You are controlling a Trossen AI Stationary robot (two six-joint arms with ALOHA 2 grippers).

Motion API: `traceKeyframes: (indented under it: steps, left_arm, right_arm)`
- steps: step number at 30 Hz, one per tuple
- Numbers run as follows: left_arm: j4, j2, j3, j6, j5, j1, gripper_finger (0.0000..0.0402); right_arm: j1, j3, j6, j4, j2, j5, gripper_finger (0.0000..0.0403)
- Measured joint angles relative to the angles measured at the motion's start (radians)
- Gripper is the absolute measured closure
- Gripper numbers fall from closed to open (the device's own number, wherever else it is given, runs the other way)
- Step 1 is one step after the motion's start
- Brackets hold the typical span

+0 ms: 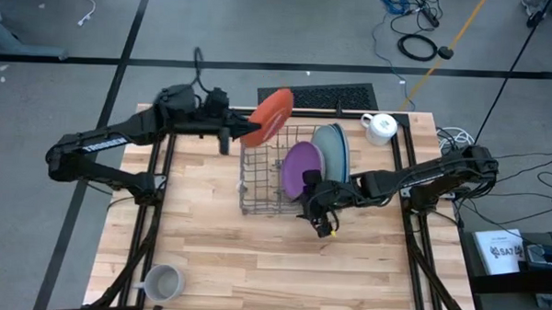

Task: Sort dishes
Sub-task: Put the orange plate into the dish rack

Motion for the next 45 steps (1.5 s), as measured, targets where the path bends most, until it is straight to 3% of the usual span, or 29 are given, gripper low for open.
traceKeyframes:
  steps: [11, 16, 24, 30, 45]
  left_arm:
    - [0.023, 0.095, 0.000, -0.270, -0.322, -0.138, 0.0399]
    - [0.013, 0.134, 0.000, -0.379, -0.560, -0.231, 0.0399]
    - [0.136, 0.238, 0.000, -0.487, -0.965, -0.416, 0.0399]
    - [0.234, 0.360, 0.000, -0.532, -1.111, -0.504, 0.0399]
    - [0.262, 0.555, 0.000, -0.645, -1.284, -0.534, 0.0399]
  right_arm:
    - [0.000, 0.170, -0.225, -0.111, -0.136, 0.230, 0.0211]
    - [-0.001, 0.208, -0.288, -0.070, -0.238, 0.370, 0.0211]
    - [-0.036, 0.208, -0.324, -0.045, -0.389, 0.392, 0.0211]
    - [-0.063, 0.208, -0.338, -0.068, -0.473, 0.393, 0.0211]
    - [-0.069, 0.208, -0.304, -0.154, -0.523, 0.390, 0.0211]
